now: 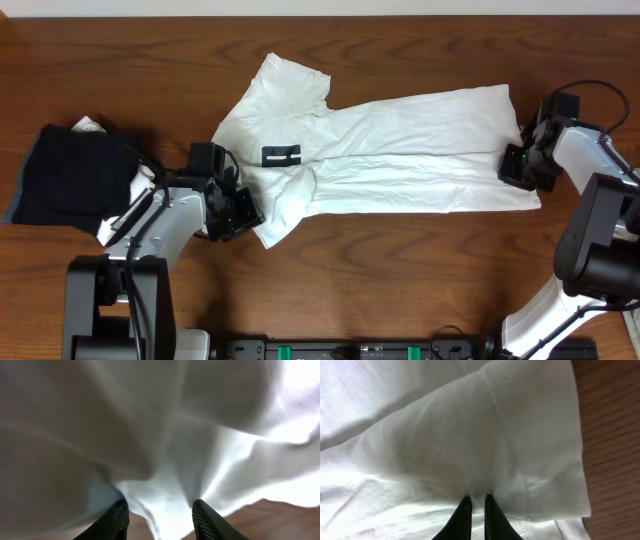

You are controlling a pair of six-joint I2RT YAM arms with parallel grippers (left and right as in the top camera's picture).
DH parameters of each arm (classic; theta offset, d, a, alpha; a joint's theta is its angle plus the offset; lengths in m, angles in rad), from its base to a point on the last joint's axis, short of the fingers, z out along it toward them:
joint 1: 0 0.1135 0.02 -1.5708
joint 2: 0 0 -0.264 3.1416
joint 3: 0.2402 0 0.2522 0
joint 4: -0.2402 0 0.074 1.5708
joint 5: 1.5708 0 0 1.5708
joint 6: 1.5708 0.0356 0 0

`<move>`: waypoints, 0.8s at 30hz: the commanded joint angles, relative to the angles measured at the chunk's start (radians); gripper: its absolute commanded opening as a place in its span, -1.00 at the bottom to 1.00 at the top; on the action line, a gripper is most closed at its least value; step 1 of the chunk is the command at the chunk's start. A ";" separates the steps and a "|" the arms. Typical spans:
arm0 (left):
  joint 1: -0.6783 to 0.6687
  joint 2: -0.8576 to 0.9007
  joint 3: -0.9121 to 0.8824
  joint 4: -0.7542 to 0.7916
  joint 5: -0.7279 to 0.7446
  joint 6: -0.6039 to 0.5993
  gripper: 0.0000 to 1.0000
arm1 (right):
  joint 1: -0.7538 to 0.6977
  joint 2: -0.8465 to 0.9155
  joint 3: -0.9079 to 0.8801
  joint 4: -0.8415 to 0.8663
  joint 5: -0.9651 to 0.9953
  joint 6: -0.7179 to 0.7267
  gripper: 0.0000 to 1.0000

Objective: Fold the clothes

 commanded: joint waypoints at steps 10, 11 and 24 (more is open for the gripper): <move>-0.002 0.007 0.006 -0.016 0.091 0.001 -0.55 | 0.009 0.053 -0.013 -0.007 -0.004 -0.011 -0.81; -0.002 0.007 0.006 -0.016 0.091 0.001 -0.63 | 0.009 0.053 -0.013 -0.008 -0.004 -0.011 -0.81; -0.002 0.007 0.001 -0.066 0.076 0.001 -0.67 | 0.009 0.053 -0.013 -0.013 -0.004 -0.011 -0.81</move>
